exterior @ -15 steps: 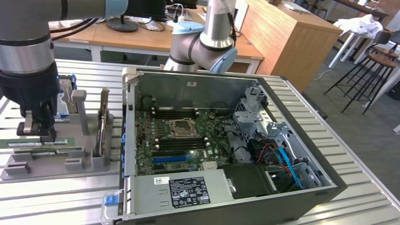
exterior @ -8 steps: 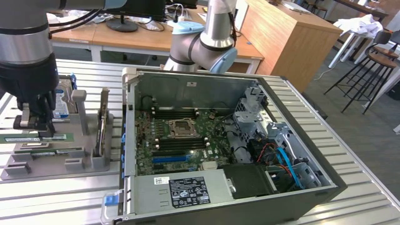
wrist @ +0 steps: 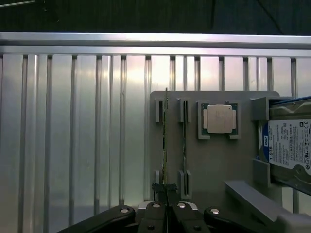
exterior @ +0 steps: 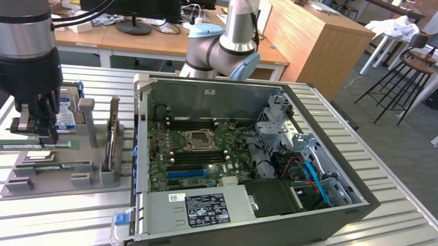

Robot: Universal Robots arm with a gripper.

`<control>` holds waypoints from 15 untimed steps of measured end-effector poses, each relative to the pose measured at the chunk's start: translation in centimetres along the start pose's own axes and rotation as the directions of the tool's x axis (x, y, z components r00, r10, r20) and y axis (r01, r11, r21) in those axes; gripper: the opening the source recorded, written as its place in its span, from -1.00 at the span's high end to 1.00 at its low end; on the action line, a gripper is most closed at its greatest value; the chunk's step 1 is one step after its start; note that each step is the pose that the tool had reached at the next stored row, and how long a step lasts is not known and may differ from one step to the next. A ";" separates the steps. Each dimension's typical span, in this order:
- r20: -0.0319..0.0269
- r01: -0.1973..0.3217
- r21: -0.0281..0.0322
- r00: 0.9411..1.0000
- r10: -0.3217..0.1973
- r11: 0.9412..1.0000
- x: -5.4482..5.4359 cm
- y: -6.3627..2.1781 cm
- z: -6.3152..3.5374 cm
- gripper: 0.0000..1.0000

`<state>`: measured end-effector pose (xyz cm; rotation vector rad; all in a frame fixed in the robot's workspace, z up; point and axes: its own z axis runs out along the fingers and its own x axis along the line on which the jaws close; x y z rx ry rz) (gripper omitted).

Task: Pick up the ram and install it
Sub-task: 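Pick up the ram and move it above insertion slot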

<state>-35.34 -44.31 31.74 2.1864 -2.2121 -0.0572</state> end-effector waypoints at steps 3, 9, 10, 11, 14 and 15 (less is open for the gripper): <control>0.000 -0.003 0.000 1.000 0.003 1.000 0.0 0.01 -0.66 0.77; 0.000 -0.005 -0.001 1.000 0.005 1.000 0.0 0.03 -2.19 0.77; 0.000 -0.005 -0.002 1.000 0.005 1.000 0.0 0.03 -2.46 0.77; -0.001 -0.006 -0.002 1.000 0.006 1.000 0.0 0.03 -2.72 0.77; 0.000 -0.007 -0.002 1.000 0.007 1.000 0.0 0.04 -3.47 0.77; 0.000 -0.007 -0.002 1.000 0.007 1.000 0.0 0.04 -3.71 0.77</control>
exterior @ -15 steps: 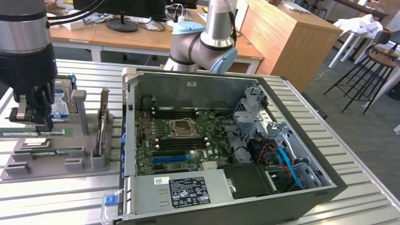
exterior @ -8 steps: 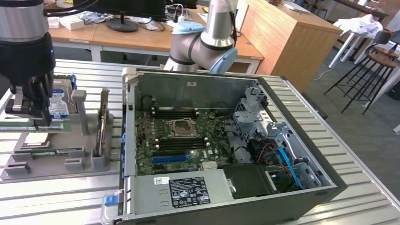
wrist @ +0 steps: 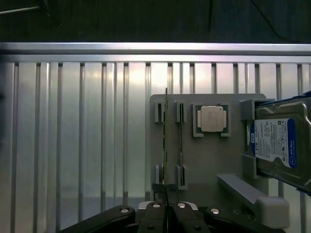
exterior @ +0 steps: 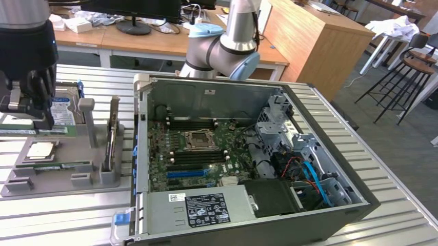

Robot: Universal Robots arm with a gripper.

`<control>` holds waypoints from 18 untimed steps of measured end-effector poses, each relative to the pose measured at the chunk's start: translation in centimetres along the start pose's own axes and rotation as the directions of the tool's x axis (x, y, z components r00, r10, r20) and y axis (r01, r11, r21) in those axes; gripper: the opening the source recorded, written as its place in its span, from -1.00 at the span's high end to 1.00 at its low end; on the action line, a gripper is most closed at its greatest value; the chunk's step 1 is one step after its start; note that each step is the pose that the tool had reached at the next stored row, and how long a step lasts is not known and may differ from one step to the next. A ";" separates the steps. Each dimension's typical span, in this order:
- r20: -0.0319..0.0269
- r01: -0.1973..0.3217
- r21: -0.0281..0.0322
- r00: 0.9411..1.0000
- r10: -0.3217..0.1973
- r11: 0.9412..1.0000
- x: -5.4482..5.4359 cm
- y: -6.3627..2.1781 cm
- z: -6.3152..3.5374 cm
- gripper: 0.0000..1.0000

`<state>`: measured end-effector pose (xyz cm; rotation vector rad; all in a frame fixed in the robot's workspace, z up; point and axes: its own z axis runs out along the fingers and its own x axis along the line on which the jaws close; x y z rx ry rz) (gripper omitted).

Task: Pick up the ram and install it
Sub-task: 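Pick up the ram and move it above insertion slot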

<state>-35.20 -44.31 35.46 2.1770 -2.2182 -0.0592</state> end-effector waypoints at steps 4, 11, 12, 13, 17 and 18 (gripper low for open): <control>0.000 -0.001 -0.001 1.000 0.001 1.000 0.0 0.02 -1.03 0.77; 0.000 -0.003 -0.002 1.000 0.003 1.000 0.0 0.06 -2.94 0.77; 0.000 -0.003 -0.002 1.000 0.003 1.000 0.0 0.07 -3.21 0.77; 0.000 -0.003 -0.002 1.000 0.003 1.000 0.0 0.08 -3.49 0.77; 0.000 -0.003 -0.003 1.000 0.003 1.000 0.0 0.11 -4.46 0.77; 0.000 -0.004 -0.003 1.000 0.004 1.000 0.0 0.11 -4.68 0.77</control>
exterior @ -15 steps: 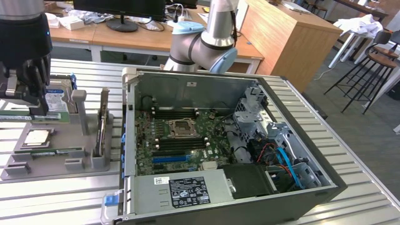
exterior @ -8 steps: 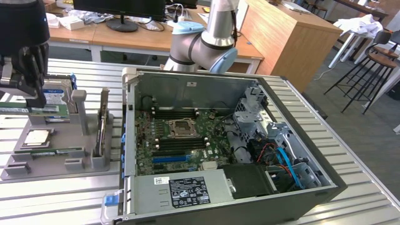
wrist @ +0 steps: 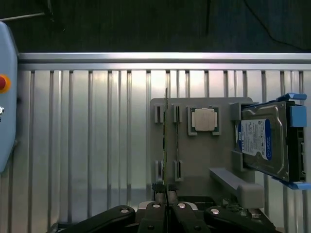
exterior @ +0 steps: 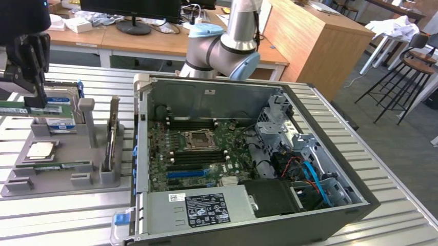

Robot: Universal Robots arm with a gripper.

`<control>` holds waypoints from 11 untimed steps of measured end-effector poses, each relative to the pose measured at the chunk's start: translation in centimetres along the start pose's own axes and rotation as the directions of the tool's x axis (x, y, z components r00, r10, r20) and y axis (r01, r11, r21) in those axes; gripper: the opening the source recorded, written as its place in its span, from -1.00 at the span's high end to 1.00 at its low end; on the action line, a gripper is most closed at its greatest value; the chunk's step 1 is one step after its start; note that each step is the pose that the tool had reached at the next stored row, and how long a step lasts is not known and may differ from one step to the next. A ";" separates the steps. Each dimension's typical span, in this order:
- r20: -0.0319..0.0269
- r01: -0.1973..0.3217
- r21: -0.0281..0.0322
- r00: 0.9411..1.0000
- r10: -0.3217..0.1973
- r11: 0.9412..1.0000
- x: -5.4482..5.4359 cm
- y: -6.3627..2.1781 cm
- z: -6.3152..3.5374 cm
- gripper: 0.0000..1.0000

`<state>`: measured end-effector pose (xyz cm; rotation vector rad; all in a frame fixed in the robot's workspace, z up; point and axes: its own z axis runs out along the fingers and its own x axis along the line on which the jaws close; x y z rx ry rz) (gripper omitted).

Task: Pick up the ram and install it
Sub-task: 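Pick up the ram and move it above insertion slot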

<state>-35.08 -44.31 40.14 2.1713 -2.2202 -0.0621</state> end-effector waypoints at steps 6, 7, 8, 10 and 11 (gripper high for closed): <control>0.000 0.000 -0.001 1.000 0.000 1.000 0.0 0.04 -1.18 0.77; 0.000 0.000 -0.001 1.000 0.000 1.000 0.0 0.04 -1.29 0.77; 0.000 0.000 -0.001 1.000 0.000 1.000 0.0 0.04 -1.33 0.77; 0.000 0.000 -0.001 1.000 0.000 1.000 0.0 0.04 -1.33 0.77; 0.000 0.000 -0.001 1.000 0.000 1.000 0.0 0.04 -1.34 0.77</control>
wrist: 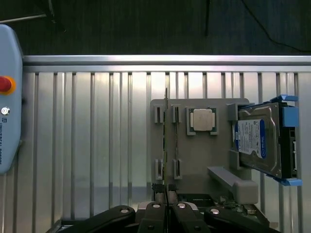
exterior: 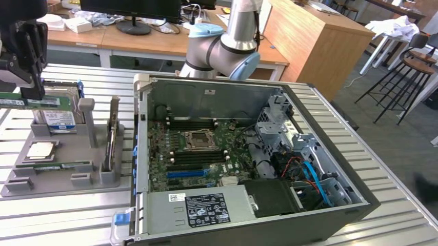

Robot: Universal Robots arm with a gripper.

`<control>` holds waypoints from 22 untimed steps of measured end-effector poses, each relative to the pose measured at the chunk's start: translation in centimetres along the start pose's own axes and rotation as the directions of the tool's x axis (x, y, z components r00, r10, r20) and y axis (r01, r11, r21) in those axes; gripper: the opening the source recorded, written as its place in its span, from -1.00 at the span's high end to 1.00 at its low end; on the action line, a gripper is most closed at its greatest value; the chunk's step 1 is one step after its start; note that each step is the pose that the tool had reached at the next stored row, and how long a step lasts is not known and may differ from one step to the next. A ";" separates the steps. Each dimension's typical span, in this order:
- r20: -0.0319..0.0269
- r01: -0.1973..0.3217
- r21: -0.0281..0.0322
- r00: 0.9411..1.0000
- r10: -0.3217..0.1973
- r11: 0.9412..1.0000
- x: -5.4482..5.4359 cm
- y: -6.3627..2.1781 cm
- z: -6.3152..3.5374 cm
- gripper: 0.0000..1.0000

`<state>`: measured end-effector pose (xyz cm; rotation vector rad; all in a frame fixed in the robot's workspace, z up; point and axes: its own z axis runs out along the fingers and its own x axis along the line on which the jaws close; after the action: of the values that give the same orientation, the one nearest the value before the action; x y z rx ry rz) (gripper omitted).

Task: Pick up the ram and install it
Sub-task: 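Pick up the ram and move it above insertion slot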

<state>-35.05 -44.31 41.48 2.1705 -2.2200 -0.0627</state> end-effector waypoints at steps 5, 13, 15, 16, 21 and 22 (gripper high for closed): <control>0.000 0.001 0.000 1.000 -0.001 1.000 0.0 0.02 -0.31 0.77; 0.000 0.004 0.000 1.000 -0.004 1.000 0.0 0.09 -1.63 0.77; 0.000 0.004 0.000 1.000 -0.004 1.000 0.0 0.09 -1.62 0.77; 0.000 0.004 0.000 1.000 -0.004 1.000 0.0 0.09 -1.63 0.77; 0.000 0.005 -0.001 1.000 -0.005 1.000 0.0 -0.21 -1.65 0.77; 0.000 0.005 -0.001 1.000 -0.005 1.000 0.0 -0.36 -1.66 0.77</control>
<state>-34.60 -44.31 43.12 2.1749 -2.2144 -0.0635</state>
